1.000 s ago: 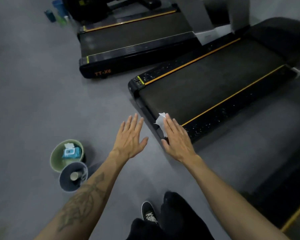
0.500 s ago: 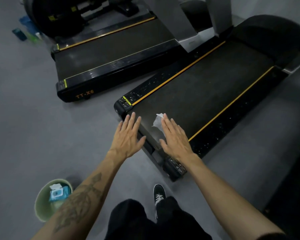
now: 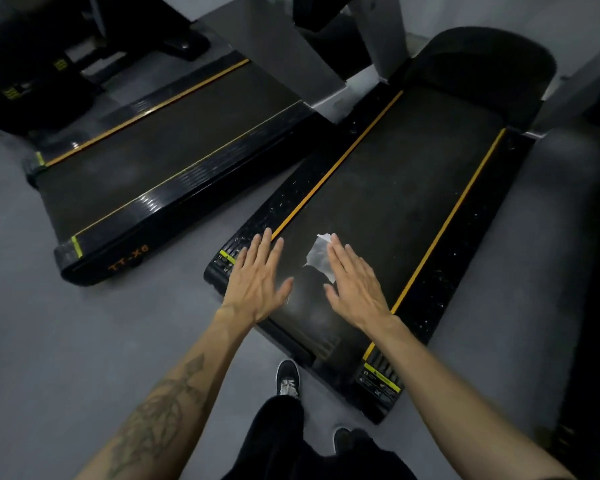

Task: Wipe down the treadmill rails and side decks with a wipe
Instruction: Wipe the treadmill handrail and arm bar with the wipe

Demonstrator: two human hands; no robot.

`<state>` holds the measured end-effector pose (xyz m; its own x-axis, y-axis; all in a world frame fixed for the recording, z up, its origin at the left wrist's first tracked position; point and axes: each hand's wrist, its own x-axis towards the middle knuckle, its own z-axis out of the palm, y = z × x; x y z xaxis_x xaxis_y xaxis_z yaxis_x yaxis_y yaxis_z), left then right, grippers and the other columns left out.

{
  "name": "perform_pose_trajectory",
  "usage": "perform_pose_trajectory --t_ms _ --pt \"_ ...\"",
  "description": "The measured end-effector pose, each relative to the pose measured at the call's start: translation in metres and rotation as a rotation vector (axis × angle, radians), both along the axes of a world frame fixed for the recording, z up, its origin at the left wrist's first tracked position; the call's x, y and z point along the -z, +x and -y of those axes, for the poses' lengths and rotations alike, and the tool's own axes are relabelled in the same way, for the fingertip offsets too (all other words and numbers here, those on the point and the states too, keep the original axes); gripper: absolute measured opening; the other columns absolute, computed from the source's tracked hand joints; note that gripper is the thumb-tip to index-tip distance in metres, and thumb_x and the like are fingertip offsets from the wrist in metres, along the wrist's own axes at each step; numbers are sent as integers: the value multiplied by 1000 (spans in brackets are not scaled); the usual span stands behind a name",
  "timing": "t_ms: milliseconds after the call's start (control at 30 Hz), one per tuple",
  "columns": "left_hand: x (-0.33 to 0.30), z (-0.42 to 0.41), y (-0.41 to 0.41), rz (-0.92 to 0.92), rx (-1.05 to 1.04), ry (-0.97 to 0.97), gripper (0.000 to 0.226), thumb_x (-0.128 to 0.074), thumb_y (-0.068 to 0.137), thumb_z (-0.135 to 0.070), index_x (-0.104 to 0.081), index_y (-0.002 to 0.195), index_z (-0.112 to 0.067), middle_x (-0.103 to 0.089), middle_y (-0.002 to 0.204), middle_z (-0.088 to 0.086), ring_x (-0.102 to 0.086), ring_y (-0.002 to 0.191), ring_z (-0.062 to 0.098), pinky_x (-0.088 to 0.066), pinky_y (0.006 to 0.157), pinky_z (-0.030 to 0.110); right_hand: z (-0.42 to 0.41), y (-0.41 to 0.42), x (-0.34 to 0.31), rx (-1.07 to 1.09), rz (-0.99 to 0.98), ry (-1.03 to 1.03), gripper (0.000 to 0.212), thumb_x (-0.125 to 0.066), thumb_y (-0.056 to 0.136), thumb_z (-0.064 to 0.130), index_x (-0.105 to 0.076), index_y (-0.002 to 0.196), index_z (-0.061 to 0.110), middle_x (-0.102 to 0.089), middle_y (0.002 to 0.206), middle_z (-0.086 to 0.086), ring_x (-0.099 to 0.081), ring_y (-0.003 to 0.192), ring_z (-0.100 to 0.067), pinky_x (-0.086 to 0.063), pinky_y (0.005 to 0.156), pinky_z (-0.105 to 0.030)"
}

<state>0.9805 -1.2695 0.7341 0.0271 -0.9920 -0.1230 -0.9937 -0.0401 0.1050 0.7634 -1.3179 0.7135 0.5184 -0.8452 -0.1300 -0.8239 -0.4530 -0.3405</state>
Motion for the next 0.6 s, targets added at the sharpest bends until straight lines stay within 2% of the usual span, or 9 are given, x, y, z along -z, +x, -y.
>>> perform_pose_trajectory --t_ms 100,233,467,600 --pt "-1 42 24 -22 36 26 89 -14 92 -68 -4 165 -18 9 171 11 4 159 28 -7 129 47 33 22 -4 68 6 2 87 -56 102 31 3 164 13 15 171 0 -6 159 -26 -19 128 -46" --pt "-2 94 47 -21 89 62 82 -34 102 -60 -3 165 -17 10 172 11 6 159 28 -5 129 47 76 45 -10 144 32 -9 86 -55 103 30 3 164 14 15 171 1 -4 159 -24 -17 128 -44" --pt "-15 184 60 -44 151 66 81 -35 103 -59 -2 165 -18 10 172 10 7 159 27 -2 128 45 151 60 -24 227 64 -16 87 -56 102 31 4 164 17 17 171 3 0 159 -22 -15 128 -42" --pt "-18 240 59 -67 165 31 80 -38 103 -57 -7 165 -17 6 172 10 3 159 27 -5 128 44 201 60 -27 216 31 -21 89 -55 103 34 11 161 20 20 170 4 1 159 -22 -13 128 -42"
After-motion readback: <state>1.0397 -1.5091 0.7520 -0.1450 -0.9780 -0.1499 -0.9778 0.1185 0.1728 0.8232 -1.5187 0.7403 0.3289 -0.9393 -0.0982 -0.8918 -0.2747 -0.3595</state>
